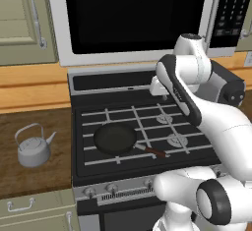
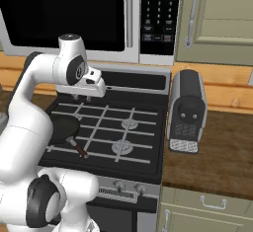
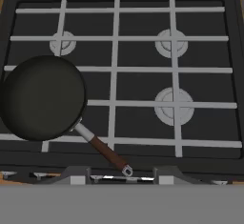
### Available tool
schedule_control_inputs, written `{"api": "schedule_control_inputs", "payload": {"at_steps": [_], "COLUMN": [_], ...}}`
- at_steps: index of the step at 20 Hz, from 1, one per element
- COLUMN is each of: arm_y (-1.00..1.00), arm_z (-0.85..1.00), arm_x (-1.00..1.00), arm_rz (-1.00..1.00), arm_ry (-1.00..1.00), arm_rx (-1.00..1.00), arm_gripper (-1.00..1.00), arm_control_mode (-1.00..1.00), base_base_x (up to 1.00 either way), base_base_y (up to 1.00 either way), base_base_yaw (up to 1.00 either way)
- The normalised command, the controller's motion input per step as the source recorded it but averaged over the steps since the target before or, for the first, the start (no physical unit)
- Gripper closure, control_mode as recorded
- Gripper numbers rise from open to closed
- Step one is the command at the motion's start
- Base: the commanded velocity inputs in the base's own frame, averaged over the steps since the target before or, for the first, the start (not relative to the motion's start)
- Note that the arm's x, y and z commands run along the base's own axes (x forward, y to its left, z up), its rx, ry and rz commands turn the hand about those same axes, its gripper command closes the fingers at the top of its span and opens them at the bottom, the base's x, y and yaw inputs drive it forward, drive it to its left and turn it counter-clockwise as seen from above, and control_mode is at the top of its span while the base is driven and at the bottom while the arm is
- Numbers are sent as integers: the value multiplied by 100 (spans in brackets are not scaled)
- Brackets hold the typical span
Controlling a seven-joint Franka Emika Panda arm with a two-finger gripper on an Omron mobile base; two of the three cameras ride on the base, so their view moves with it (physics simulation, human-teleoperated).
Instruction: Pick the kettle from the counter and place it on a stove burner. Then turn the burner on.
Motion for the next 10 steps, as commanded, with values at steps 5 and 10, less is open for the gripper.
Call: {"api": "schedule_control_inputs", "payload": {"at_steps": [5, 10], "arm_y": [0, 0], "arm_z": [0, 0], "arm_x": [-7, -29], "arm_rz": [0, 0], "arm_ry": [-3, -3], "arm_rx": [0, 0], "arm_gripper": [-100, -100], "arm_control_mode": [-100, -100], "base_base_x": [0, 0], "base_base_y": [0, 0], "base_base_yaw": [0, 0]}}
